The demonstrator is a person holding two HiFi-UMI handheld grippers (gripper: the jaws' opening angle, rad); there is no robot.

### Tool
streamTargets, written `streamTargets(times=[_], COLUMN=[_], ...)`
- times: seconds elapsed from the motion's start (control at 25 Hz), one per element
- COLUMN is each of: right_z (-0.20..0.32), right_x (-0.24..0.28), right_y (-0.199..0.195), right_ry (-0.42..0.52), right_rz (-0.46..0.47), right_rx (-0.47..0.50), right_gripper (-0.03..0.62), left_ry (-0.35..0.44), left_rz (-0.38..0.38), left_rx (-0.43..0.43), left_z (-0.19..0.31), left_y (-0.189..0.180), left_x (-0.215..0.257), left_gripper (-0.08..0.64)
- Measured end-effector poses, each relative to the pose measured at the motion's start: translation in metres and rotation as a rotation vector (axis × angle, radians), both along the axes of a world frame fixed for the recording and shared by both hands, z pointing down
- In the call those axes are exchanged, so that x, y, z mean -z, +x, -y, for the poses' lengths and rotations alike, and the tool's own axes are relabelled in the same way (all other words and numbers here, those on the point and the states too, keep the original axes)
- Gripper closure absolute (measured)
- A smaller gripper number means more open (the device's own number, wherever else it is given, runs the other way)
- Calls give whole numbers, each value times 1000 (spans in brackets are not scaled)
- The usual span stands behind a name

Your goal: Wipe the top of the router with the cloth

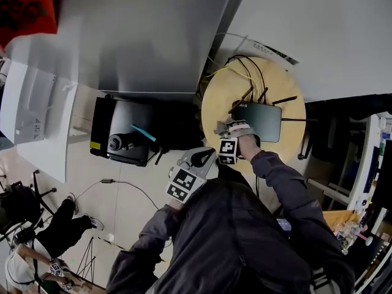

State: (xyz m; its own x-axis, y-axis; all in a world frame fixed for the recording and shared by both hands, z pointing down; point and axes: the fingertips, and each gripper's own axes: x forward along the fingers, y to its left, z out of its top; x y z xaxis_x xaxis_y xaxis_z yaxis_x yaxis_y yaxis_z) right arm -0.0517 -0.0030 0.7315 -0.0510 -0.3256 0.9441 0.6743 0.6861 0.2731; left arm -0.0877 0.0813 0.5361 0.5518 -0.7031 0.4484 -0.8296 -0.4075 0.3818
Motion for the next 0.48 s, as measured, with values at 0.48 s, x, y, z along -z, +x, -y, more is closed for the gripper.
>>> streamTargets(times=[0.48], right_z=[-52], right_x=[2], right_y=[32], right_ry=[-99], right_rz=[149], right_rx=[-136], right_gripper=[565], left_ry=[9], left_rz=[4], left_rx=[-110], left_z=[10], left_y=[8], left_x=[0], left_gripper=[560])
